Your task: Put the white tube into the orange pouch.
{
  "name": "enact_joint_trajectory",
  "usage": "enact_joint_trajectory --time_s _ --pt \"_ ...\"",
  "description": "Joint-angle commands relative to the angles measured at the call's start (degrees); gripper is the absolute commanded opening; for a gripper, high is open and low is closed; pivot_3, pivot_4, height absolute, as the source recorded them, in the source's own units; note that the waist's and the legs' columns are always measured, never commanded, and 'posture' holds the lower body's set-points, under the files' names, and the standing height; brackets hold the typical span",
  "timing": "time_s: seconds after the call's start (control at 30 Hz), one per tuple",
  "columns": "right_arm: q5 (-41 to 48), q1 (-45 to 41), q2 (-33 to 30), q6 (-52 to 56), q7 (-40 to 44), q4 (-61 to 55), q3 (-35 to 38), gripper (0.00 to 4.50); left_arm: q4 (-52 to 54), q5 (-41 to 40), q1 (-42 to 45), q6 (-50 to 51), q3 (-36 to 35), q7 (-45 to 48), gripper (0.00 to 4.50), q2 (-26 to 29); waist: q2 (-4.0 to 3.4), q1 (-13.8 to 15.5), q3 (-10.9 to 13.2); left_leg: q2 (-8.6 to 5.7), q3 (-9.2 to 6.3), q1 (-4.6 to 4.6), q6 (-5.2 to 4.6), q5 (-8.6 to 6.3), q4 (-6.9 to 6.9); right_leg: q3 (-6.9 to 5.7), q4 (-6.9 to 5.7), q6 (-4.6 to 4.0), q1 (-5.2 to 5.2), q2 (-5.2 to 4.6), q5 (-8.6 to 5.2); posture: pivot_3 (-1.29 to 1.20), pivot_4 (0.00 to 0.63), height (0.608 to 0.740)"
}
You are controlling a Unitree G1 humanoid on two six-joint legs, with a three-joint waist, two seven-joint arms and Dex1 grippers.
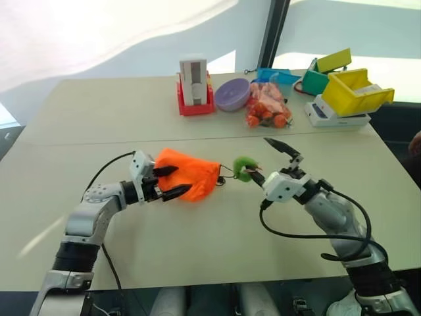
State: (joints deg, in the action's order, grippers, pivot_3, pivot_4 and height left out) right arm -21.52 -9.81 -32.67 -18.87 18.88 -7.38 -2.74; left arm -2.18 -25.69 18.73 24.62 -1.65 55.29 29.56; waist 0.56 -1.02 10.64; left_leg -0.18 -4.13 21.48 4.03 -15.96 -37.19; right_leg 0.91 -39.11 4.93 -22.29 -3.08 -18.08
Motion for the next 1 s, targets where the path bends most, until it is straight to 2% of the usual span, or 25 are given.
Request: enact_joint_trajectory --time_s 0.03,0.17,0.57,0.77,0.87,1.0 --pt "0.3 0.4 -0.5 1.1 -1.6 -0.4 2.6 4.43 0.9 -0.5 -0.5 -0.2 -1.9 -1.0 4.5 0.5 0.0 -0.1 0.0 0.0 0.0 -0.01 0.0 0.0 0.01 0.0 0.0 0.0 0.0 0.01 0.0 0.0 0.15 0.74" --pt "-2.1 1.2 -0.6 4.3 -3.6 1.2 3.6 4.43 0.7 -0.8 -0.8 -0.4 -2.9 -2.5 4.5 0.2 0.0 0.0 0.0 0.0 0.0 -0.02 0.0 0.0 0.01 0.0 0.0 0.0 0.01 0.02 0.0 0.0 0.15 0.74" --pt "-0.2 2.4 0.4 10.3 -5.7 2.5 5.4 4.43 -1.1 -0.3 -0.8 -1.8 -6.5 -7.6 4.5 -0.7 0.0 0.0 0.0 0.0 0.01 -0.01 0.0 0.0 0.01 0.01 0.0 0.0 0.01 0.01 0.0 0.0 0.15 0.74" --pt "8.4 3.1 5.2 14.8 -2.0 1.5 4.8 4.43 -1.4 0.0 -0.9 -2.8 -9.6 -13.0 4.5 -2.0 0.01 -0.1 0.0 0.03 -0.02 -0.02 0.0 0.0 0.02 0.0 0.0 0.0 0.0 0.03 0.0 0.0 0.15 0.74" --pt "17.8 4.0 9.6 19.7 1.4 0.2 5.8 4.43 -3.2 2.0 -0.9 -4.8 -12.5 -20.5 4.5 -3.7 0.02 0.0 0.0 0.04 -0.02 -0.01 0.0 0.0 0.02 0.0 0.0 0.0 0.01 0.0 0.0 0.0 0.15 0.74" --pt "21.9 4.3 11.1 22.4 3.6 -0.1 6.0 4.43 -5.0 4.4 -1.9 -7.4 -14.5 -26.8 4.5 -5.1 0.02 0.0 0.0 0.03 -0.02 -0.01 0.0 0.0 0.01 -0.01 0.0 0.0 0.0 -0.04 0.0 0.0 0.15 0.74"
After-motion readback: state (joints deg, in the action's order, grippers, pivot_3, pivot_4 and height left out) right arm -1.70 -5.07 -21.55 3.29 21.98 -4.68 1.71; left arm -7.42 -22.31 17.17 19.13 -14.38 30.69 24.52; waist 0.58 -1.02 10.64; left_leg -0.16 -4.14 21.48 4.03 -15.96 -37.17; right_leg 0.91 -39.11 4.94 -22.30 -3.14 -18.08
